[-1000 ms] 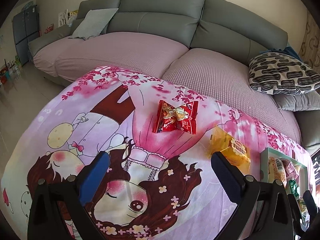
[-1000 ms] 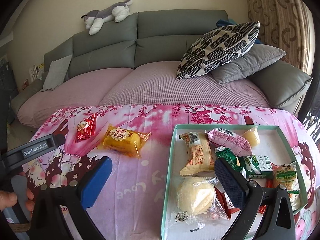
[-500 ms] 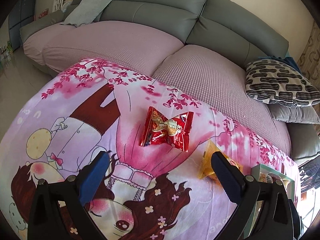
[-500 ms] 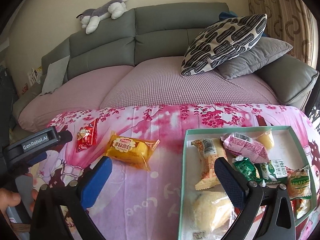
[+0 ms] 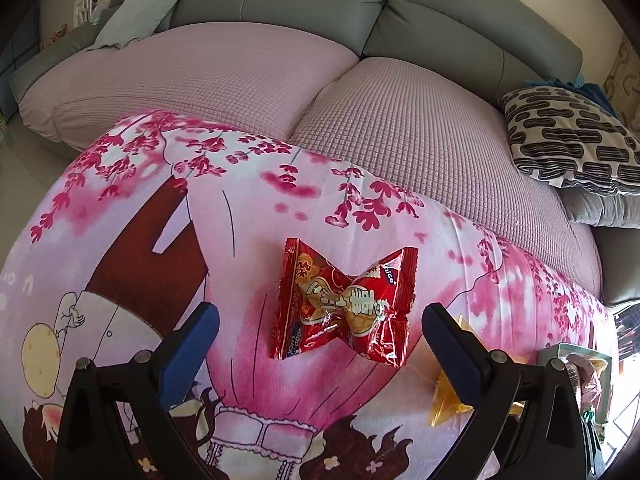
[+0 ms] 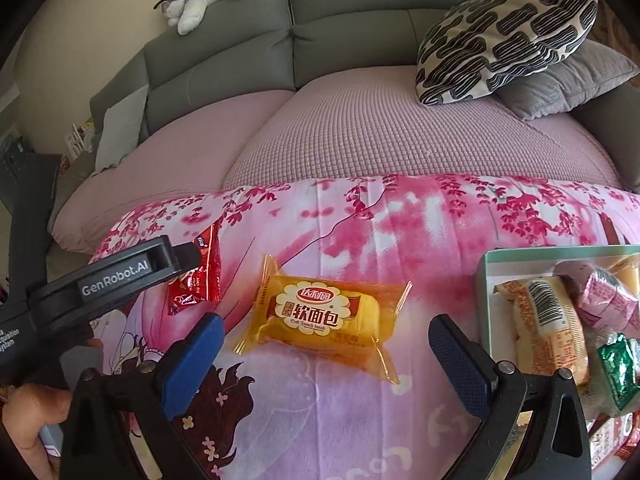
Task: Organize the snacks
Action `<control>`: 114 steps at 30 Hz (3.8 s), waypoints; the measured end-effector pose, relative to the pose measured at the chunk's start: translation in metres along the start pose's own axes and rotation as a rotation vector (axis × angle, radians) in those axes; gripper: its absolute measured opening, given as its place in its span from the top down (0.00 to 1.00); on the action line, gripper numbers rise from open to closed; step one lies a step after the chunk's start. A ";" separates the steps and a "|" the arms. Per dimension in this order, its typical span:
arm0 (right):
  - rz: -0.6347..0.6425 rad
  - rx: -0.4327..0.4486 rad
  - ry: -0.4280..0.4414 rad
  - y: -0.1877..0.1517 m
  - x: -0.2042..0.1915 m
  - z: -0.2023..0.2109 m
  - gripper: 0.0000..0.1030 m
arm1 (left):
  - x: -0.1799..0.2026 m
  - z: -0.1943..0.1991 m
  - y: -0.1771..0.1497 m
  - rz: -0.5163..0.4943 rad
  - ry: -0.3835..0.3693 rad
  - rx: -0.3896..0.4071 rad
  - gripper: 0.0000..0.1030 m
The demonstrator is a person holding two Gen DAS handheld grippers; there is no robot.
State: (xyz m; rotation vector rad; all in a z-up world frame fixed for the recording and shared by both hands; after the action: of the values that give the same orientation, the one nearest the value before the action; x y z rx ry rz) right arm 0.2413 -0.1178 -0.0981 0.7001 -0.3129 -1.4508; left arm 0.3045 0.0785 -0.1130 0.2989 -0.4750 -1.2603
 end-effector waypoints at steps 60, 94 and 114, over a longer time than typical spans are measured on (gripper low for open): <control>-0.342 0.156 -0.255 -0.064 0.215 0.174 0.36 | 0.208 0.118 -0.137 -0.240 -0.306 0.057 0.45; -0.316 0.132 -0.285 -0.076 0.243 0.168 0.34 | 0.261 0.091 -0.171 -0.278 -0.345 -0.033 0.36; -0.224 0.077 -0.299 -0.084 0.229 0.160 0.23 | 0.240 0.110 -0.170 -0.254 -0.334 -0.014 0.19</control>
State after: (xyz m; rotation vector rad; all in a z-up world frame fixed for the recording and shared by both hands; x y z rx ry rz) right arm 0.1078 -0.3767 -0.0752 0.5927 -0.5366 -1.7687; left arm 0.1616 -0.1950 -0.0547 0.1380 -0.7295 -1.5710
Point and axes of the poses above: each gripper's, at about its wrist camera, not at the fingertips, and z roughly against the way its jaws point, x to its right, y to its top, the point moved 10 cm from there along -z, roughly the way its jaws point, and after that the axes turned 1 degree about -x, right-handed, at the moved point
